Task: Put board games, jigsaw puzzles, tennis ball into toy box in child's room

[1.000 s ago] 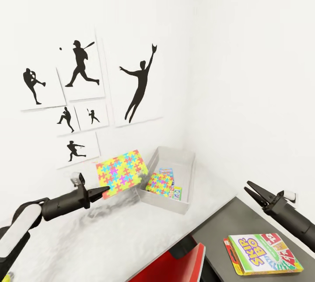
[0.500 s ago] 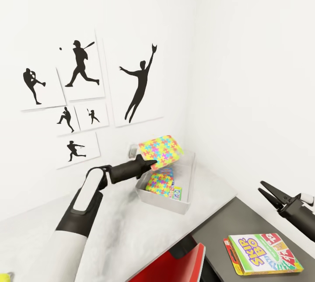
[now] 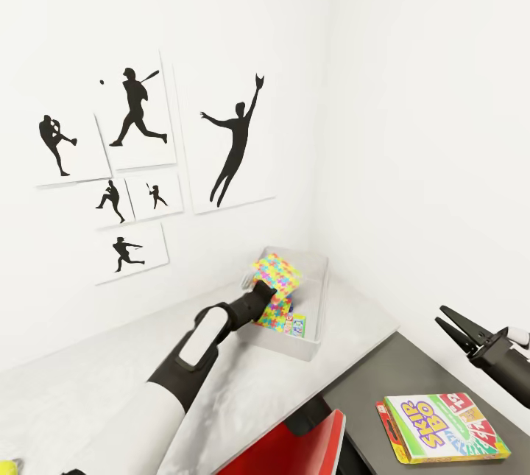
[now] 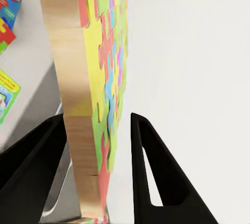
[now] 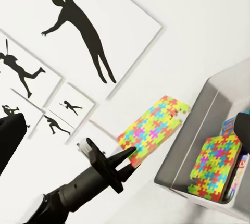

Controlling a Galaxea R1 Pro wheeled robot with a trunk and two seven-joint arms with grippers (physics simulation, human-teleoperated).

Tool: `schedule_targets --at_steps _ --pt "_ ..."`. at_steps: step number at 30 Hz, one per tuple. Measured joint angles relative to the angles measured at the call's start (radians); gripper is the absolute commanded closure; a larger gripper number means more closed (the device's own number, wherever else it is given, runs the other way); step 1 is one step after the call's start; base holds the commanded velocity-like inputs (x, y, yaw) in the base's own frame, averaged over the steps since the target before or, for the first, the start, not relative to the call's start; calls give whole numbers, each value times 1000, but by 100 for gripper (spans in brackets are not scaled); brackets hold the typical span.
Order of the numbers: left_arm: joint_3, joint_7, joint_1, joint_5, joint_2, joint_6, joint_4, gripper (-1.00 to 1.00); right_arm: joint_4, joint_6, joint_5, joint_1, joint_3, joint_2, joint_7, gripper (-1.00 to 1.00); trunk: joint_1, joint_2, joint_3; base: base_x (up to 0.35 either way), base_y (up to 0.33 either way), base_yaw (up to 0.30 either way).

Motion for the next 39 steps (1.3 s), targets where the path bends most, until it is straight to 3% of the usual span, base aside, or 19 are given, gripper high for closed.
schedule_targets --at_steps 5,9,30,39 --pt "-31 1 0 3 0 -55 12 100 -2 0 0 0 0 3 4 -100 0 0 0 0 0 0" --pt "-45 3 -1 3 0 -90 35 100 -2 -1 2 0 0 -1 50 -100 0 0 0 0 0 0" --pt "-85 4 -2 9 0 -91 41 100 -2 0 3 0 0 -6 68 -100 0 0 -31 0 0 0" --pt "-124 5 -2 9 0 -91 -28 100 -2 0 3 0 0 -6 68 -100 0 0 -46 0 0 0"
